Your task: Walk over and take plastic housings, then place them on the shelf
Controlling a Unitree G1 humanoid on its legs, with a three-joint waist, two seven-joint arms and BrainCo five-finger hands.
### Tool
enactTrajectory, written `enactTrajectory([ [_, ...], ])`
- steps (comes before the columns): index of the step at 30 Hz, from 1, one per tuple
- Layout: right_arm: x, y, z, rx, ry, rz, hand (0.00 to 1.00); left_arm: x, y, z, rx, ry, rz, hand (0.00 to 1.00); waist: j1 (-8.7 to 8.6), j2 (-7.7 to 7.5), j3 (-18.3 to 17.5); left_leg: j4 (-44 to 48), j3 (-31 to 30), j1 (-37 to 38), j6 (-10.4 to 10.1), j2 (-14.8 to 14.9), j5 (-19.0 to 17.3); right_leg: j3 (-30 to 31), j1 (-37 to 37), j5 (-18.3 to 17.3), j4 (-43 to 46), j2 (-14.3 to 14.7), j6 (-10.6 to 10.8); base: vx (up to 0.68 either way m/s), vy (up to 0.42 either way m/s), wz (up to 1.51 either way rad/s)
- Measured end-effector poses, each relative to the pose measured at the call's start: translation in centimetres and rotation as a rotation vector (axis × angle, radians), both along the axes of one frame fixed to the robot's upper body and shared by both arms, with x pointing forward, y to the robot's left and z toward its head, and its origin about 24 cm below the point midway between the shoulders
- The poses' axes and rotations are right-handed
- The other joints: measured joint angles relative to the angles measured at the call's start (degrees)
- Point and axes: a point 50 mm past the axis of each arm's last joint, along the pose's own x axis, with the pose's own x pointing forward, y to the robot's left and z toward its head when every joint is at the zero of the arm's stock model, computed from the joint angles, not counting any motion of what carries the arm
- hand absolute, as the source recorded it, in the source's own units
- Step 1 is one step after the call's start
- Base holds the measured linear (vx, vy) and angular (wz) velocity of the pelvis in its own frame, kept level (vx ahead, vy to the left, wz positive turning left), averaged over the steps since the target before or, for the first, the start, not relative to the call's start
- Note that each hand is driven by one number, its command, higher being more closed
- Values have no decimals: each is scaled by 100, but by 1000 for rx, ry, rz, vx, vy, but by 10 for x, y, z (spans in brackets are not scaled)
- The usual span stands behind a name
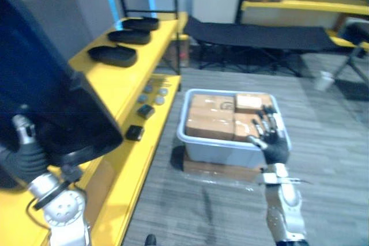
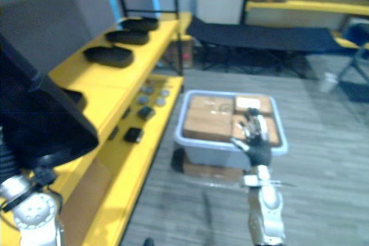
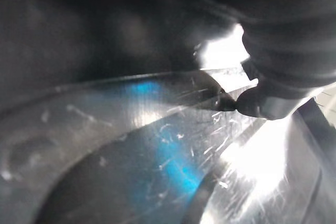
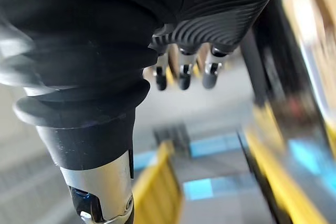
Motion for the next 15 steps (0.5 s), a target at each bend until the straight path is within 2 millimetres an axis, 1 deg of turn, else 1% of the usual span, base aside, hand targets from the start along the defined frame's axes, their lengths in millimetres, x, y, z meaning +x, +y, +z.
enactTrajectory([
  [1, 6, 13, -4, -11, 26, 45, 0, -21, 14, -3, 11, 31, 117, 100, 255, -48, 25, 4, -288, -38, 1, -74, -1, -296, 192, -90, 0, -8, 44, 85, -26, 87],
  [2, 7, 16, -5, -16, 35, 54, 0, -28, 18, -4, 11, 37, 156, 100, 332, -70, 24, 7, -393, -63, 1, -104, -2, -414, 258, -122, 1, -12, 70, 106, -33, 106],
  [3, 8, 22, -8, -21, 47, 65, 0, -43, 25, -6, 10, 52, 233, 100, 482, -116, 43, 8, -600, -104, 0, -157, -2, -621, 380, -207, 21, -14, 92, 89, -37, 92],
  [5, 11, 31, -8, -29, 55, 60, 0, -81, 35, -14, -34, 60, 389, 100, 896, -196, 97, 10, -960, -177, -5, -235, -1, -987, 551, -399, 156, -22, 143, 96, -50, 95],
  [6, 12, 33, -6, -31, 48, 59, 0, -90, 36, -16, -50, 56, 420, 100, 981, -216, 105, 9, -1044, -178, -8, -244, 0, -1047, 585, -434, 197, -20, 147, 82, -46, 58],
  [7, 16, 35, -1, -44, 29, 65, 0, -107, 36, -20, -85, 30, 468, 100, 1134, -243, 110, 11, -1105, -184, -18, -255, -7, -1136, 609, -511, 278, -30, 163, 48, -38, 44],
  [8, 20, 36, 4, -63, 8, 69, 0, -116, 35, -23, -107, 4, 494, 100, 1188, -249, 124, 27, -1221, -189, -24, -278, -13, -1210, 680, -566, 334, -28, 154, 27, -25, 41],
  [9, 21, 37, 5, -64, 2, 68, 0, -117, 35, -23, -115, -15, 489, 100, 1218, -252, 126, 38, -1266, -197, -23, -300, -16, -1281, 715, -595, 358, -32, 158, -6, -11, 58],
  [11, 22, 38, 6, -67, 5, 60, 0, -112, 31, -20, -98, -67, 410, 100, 1182, -265, 130, 96, -1521, -413, 46, -398, 34, -1660, 811, -725, 453, -19, 108, -27, 6, 80],
  [12, 21, 38, 6, -73, 8, 56, 0, -108, 30, -19, -93, -80, 375, 100, 1135, -260, 146, 152, -1528, -542, 95, -447, 97, -1828, 850, -733, 457, -2, 102, 2, 8, 129],
  [13, 20, 34, 5, -101, 19, 33, 0, -93, 27, -16, -79, -90, 287, 100, 994, -231, 237, 251, -1517, -776, 204, -553, 229, -2190, 968, -763, 500, 27, 92, 8, 48, 151],
  [14, 21, 30, 3, -136, 39, 9, 0, -80, 24, -13, -77, -101, 204, 100, 923, -173, 395, 217, -1544, -803, 184, -611, 397, -2331, 1090, -786, 586, 30, 67, -5, 83, 144],
  [15, 21, 28, 1, -156, 51, -1, 0, -75, 23, -12, -80, -101, 166, 100, 921, -136, 466, 181, -1588, -816, 192, -638, 451, -2331, 1119, -810, 625, 26, 30, -21, 137, 100],
])
